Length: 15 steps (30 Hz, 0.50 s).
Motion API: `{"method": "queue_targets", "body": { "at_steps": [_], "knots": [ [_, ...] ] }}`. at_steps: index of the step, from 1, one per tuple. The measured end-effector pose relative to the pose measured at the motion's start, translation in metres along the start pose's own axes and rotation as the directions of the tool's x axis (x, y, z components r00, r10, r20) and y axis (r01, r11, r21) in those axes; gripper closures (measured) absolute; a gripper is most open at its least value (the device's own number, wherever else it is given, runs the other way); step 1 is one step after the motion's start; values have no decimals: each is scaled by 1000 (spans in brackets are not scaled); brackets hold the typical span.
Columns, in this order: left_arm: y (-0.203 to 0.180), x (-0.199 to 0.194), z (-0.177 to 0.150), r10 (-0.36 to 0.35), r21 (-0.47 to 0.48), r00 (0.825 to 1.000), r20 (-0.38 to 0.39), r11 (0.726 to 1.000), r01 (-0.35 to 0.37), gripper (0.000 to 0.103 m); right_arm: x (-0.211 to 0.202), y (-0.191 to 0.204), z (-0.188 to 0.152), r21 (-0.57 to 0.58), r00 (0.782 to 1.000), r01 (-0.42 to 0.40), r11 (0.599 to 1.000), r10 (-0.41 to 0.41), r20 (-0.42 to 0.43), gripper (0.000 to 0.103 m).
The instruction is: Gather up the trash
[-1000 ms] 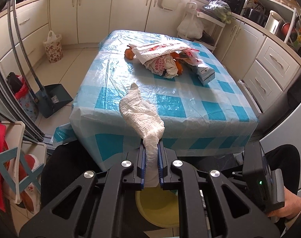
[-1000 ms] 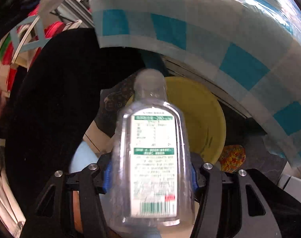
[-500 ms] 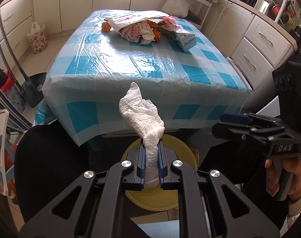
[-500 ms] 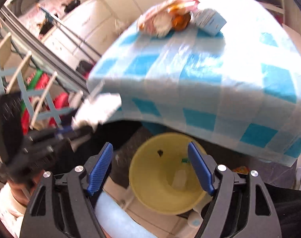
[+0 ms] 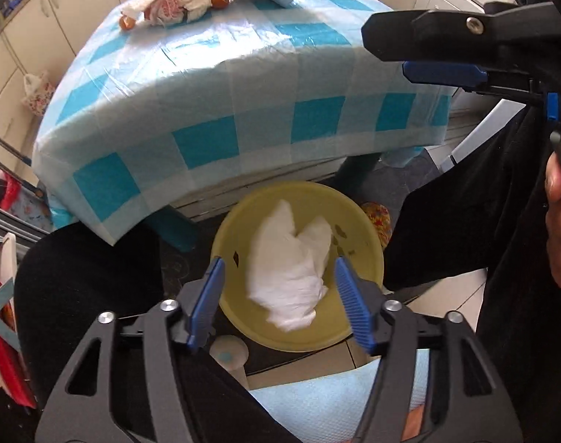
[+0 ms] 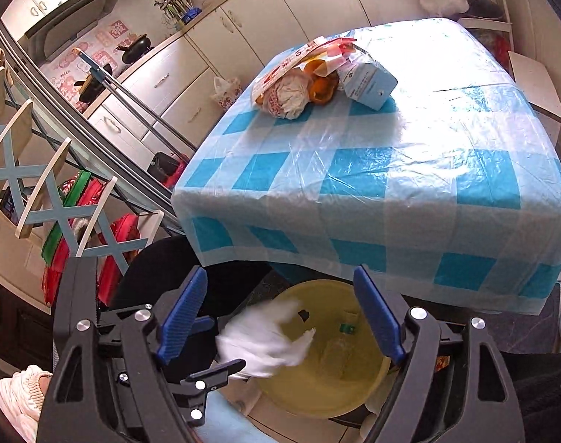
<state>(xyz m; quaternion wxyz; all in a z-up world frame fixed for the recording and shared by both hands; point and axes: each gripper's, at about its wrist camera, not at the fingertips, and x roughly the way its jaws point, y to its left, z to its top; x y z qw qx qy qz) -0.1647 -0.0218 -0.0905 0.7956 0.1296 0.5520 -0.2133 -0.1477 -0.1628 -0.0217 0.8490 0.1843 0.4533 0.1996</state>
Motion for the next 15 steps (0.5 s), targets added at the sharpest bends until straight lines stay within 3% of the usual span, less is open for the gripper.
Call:
{"method": "queue_targets", "body": {
  "at_steps": [4,6,11,15],
  "knots": [
    [8,-9,0,35,-29,999,40,999,-33,39,-2,-2,0,12,1000,-7,1000,7,15,23],
    [9,-18,0,84,-35,992,96,996,-81,38,-3,-1,0,14,1000,-8,1000,7,21,22],
    [15,-42,2,195,-63,952,236,981,-185,28,-6,0,0,13,999,-10,1000,10,38,21],
    [26,-58,3,231,-116,926,299,972,-205,26,-9,0,1,14,998,-12,1000,11,58,19]
  ]
}}
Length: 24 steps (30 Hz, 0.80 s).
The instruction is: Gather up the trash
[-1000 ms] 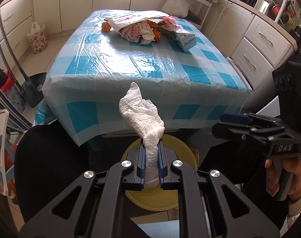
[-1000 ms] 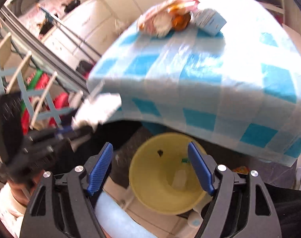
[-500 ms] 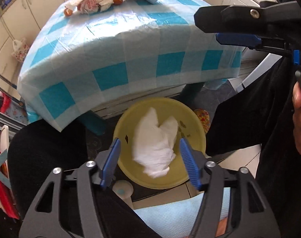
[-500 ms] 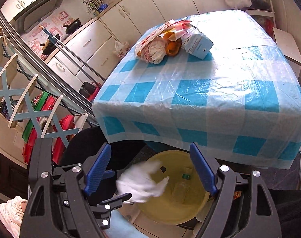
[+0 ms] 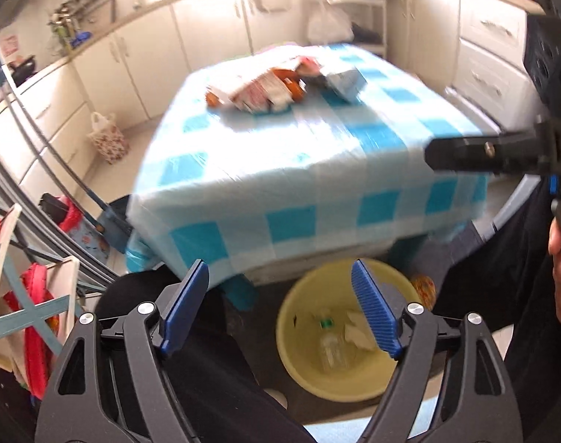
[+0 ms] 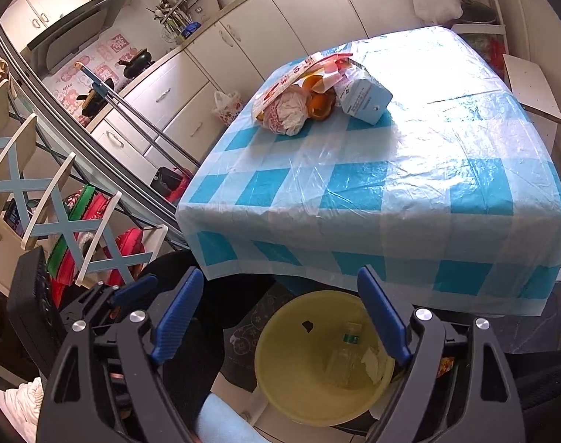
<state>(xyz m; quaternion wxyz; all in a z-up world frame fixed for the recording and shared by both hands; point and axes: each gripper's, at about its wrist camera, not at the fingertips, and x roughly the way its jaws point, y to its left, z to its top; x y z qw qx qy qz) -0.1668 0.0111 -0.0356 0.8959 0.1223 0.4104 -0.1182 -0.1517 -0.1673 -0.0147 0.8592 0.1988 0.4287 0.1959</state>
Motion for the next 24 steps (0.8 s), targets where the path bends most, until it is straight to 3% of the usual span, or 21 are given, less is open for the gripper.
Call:
{"method": "queue_targets", "body": {
  "at_steps": [9,17,24],
  "knots": [
    [18,-14,4,36,-69,996,85,997,-30,21,-12,3,3,-6,998,3,1000,-3,68,17],
    [45,-18,5,62,-175,994,90,984,-45,18,-27,0,6,14,987,13,1000,-15,159,15],
    [56,-21,3,78,-220,992,98,974,-55,15,-30,-10,10,70,983,2,998,-15,184,15]
  ]
}}
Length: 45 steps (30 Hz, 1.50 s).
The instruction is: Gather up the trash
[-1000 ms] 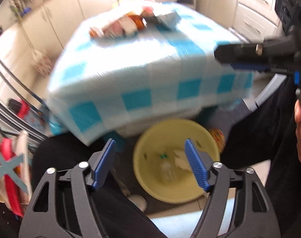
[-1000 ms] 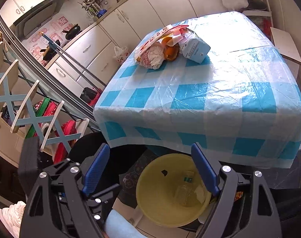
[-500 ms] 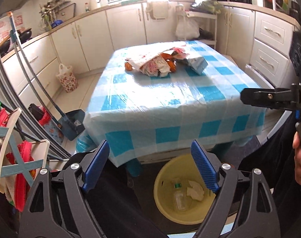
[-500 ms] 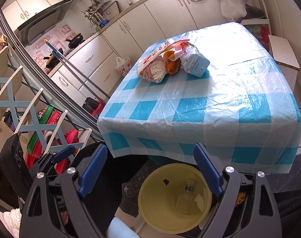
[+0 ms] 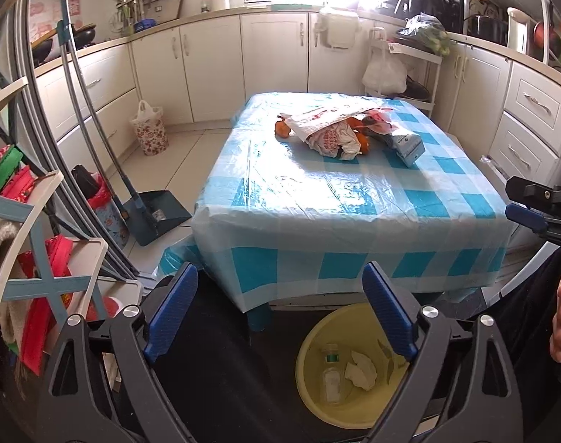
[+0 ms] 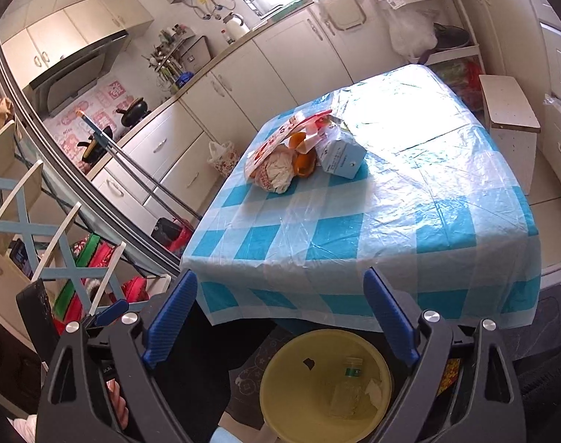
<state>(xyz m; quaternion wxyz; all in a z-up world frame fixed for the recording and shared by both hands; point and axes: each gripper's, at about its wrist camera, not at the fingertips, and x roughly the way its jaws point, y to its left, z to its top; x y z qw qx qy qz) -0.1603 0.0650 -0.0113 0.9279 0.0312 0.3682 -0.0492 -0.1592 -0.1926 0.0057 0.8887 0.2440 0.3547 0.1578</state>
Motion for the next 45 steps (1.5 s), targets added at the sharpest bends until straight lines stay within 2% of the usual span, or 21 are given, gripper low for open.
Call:
{"method": "queue_targets", "body": {
  "at_steps": [45],
  "knots": [
    [12,-11,4,11,-49,999,40,999,-9,12,0,15,-3,-104,999,34,994,-33,12,15]
  ]
}}
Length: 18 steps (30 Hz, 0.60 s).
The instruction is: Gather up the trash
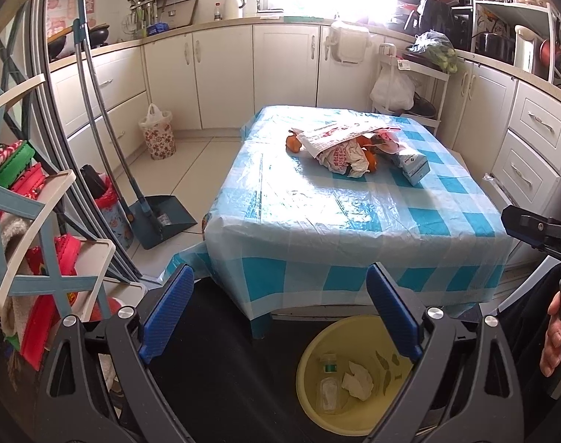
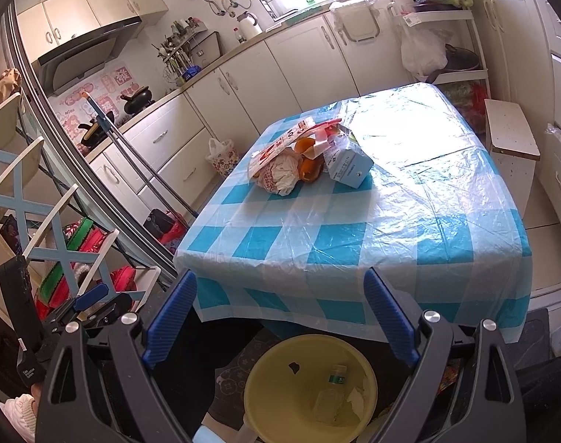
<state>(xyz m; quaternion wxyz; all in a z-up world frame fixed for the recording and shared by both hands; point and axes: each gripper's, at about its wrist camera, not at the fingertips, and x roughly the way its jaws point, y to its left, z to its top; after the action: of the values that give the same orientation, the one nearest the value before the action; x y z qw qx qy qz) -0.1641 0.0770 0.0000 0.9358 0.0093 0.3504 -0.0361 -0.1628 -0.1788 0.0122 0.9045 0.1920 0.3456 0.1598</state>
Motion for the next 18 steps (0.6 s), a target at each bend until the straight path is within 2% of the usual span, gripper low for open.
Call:
{"method": "queue_targets", "body": {
  "at_steps": [10,15,18],
  "knots": [
    [3,4,4,3,-2,1000,-3,1000,-3,12,2,2,1,12,1000,-10,1000,10,-13,15],
    [2,16,28,-3,28,1000,7,1000,2,12,-6,-2,21,76,995,-101,992,100,17,15],
    [-9,29,51,-5,65,1000,20,998,3,12,1,-11,42,99,994,-112,989,112,10,15]
  ]
}}
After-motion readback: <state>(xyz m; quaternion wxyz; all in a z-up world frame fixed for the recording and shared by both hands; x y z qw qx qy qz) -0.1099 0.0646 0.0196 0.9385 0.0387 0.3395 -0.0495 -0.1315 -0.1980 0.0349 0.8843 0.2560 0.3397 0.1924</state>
